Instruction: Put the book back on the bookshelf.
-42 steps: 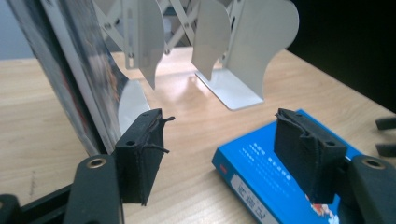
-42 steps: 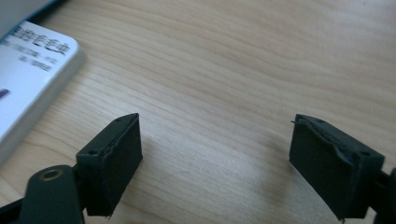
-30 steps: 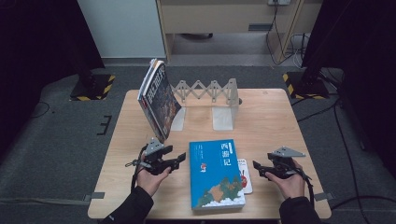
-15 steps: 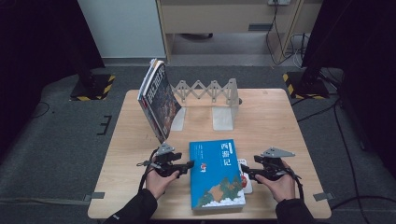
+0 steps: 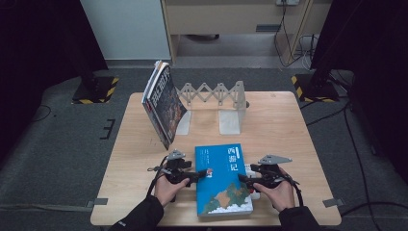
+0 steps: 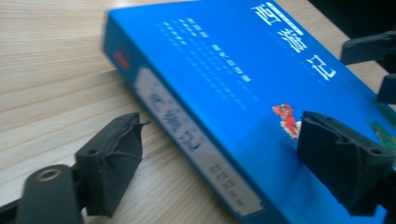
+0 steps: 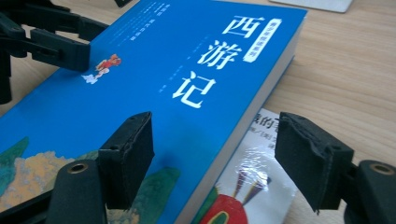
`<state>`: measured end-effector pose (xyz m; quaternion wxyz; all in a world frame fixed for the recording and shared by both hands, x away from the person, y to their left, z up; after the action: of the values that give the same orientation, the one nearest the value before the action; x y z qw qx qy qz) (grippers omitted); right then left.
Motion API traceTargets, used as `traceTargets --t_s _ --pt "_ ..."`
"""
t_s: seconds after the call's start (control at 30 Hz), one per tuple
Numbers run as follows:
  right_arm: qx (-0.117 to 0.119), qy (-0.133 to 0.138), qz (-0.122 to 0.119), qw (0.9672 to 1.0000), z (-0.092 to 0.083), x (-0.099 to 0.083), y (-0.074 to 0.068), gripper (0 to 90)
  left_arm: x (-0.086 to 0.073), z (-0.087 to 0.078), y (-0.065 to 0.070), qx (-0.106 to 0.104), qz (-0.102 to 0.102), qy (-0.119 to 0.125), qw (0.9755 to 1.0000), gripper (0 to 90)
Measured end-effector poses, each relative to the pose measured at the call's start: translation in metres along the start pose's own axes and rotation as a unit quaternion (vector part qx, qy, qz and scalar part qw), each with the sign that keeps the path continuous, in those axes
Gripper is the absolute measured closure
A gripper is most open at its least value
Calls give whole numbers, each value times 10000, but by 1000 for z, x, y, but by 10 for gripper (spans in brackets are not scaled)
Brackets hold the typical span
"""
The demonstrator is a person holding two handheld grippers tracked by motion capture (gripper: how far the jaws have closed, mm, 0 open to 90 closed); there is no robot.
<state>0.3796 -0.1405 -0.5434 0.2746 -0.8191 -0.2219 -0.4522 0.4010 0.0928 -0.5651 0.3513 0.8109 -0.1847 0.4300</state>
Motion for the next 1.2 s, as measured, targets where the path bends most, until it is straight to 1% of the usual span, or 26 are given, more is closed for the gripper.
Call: traceTargets --t_s 0.07,0.17,0.2,0.37,0.53,0.73,1.07,1.2 --pt "45 -57 -9 10000 3 -2 -2 286 -1 4 2 -99 -58 12 9999 126" --pt "71 -98 -18 9999 6 -4 -4 286 -4 7 2 -130 -171 55 9998 91" --pt "69 -97 20 9999 7 -5 -5 285 -4 8 1 -148 -214 62 9996 82" --pt "96 -96 61 9999 9 -5 -6 284 -7 12 0 -250 -377 125 9989 35" --pt "131 -87 125 9998 11 -6 -6 282 -7 13 0 -265 -322 165 9990 17" --pt "171 -54 215 9996 13 -7 -7 281 -8 14 0 -278 -349 207 9988 17" --pt "220 -30 387 9990 16 -7 -7 276 -8 16 3 -164 -298 203 9992 0" --pt "214 -10 458 9987 17 -8 -6 275 -8 16 3 -159 -332 227 9991 0"
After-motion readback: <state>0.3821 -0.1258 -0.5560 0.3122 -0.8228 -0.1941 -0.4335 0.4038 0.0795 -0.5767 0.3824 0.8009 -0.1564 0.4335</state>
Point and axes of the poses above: each handheld gripper's, and its own axes: z roughly forward along the jaws, x roughly out of its top, y roughly to its right, the point moved 7 cm from there along z, roughly forward along the jaws, and after that the axes turned 12 degrees about y, right-handed, at the moved point
